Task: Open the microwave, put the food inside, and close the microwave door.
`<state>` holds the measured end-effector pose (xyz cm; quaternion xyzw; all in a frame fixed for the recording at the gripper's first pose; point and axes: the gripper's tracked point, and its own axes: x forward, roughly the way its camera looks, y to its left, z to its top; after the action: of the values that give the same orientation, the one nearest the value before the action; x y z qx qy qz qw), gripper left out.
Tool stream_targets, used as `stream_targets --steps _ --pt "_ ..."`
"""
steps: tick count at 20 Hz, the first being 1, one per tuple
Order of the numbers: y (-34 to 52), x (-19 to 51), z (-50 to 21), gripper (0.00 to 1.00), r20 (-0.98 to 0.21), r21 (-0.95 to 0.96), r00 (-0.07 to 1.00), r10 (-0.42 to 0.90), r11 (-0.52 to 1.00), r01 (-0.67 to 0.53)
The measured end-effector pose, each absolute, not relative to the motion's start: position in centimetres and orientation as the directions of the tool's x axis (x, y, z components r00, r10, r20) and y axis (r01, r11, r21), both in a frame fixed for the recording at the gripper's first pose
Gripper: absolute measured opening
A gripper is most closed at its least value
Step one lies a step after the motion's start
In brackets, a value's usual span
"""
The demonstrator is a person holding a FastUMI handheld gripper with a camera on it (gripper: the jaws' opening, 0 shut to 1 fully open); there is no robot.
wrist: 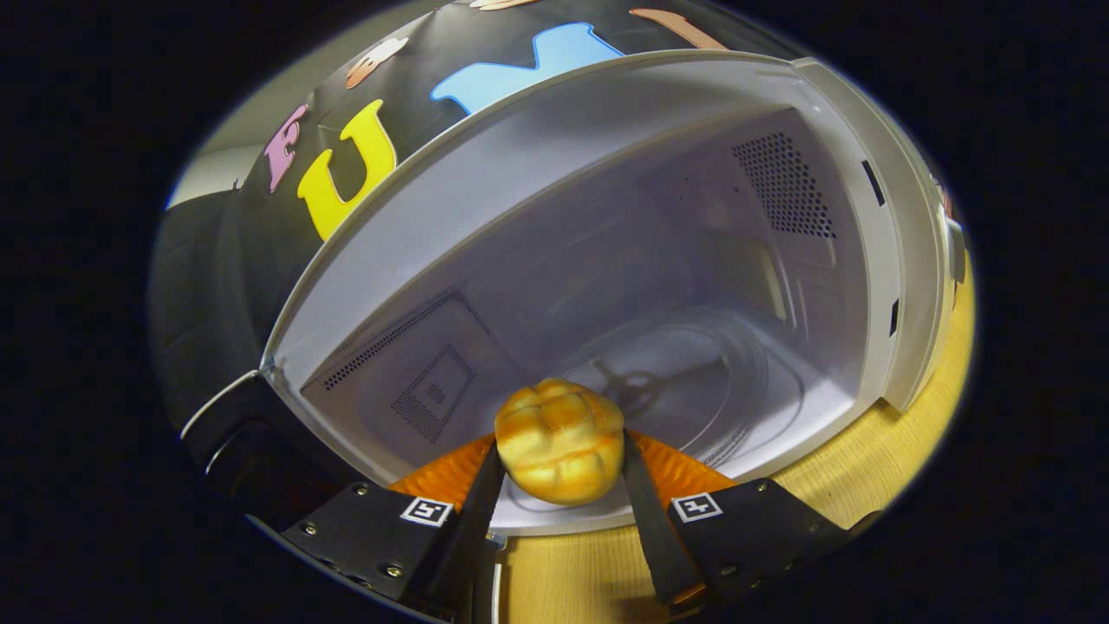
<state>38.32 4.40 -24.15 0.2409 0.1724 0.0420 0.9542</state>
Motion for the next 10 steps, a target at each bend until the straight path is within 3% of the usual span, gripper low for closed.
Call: stream_targets --steps 5,7,10 --pt "4.6 39.3 -25.4 0.77 -0.317 0.452 0.939 0.136 0.892 0.023" --pt "4.5 39.2 -25.6 0.89 -0.313 0.421 0.941 0.125 0.907 0.02" --pt "3.9 38.6 -24.9 0.98 -0.31 0.352 0.947 0.086 0.935 0.03"
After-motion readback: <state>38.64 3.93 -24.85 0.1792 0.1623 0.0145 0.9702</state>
